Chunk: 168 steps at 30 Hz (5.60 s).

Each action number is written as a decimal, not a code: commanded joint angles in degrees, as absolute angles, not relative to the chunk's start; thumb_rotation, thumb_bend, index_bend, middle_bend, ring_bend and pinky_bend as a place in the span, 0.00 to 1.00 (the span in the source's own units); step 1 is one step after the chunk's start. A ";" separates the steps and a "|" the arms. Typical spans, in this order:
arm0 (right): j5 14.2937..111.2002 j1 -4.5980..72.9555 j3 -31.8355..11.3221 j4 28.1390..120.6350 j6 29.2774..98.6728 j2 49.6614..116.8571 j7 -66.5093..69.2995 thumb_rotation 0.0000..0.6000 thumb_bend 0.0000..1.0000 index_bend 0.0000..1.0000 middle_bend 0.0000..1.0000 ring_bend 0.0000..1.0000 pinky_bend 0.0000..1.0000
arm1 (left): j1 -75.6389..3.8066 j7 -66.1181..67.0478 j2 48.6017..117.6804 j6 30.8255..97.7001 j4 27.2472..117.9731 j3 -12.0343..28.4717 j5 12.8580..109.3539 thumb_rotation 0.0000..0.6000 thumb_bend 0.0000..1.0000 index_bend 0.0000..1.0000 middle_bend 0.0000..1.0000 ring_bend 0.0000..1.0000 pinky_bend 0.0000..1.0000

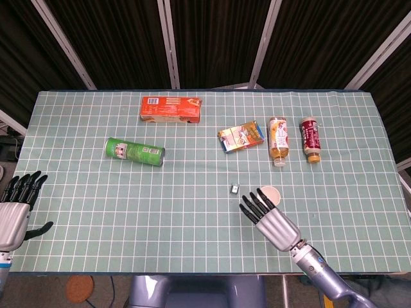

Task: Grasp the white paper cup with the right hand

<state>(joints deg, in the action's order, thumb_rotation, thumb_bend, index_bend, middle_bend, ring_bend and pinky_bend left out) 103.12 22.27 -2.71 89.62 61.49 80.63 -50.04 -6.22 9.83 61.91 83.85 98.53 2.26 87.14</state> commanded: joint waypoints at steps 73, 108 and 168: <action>87.05 30.47 -1.73 80.38 53.72 83.46 -2.30 1.00 0.14 0.08 0.11 0.00 0.07 | -7.37 9.86 61.22 81.12 99.53 1.14 85.63 1.00 0.00 0.00 0.00 0.00 0.00; 75.73 27.07 -2.20 92.51 59.21 89.72 -67.68 1.00 0.13 0.03 0.00 0.00 0.00 | -7.45 9.50 60.93 81.22 99.53 1.16 85.49 1.00 0.00 0.00 0.00 0.00 0.00; 58.99 34.45 -21.81 88.75 58.05 98.28 -16.37 1.00 0.27 0.37 0.35 0.18 0.28 | -7.98 8.09 59.98 79.92 99.91 1.66 83.36 1.00 0.00 0.00 0.00 0.00 0.00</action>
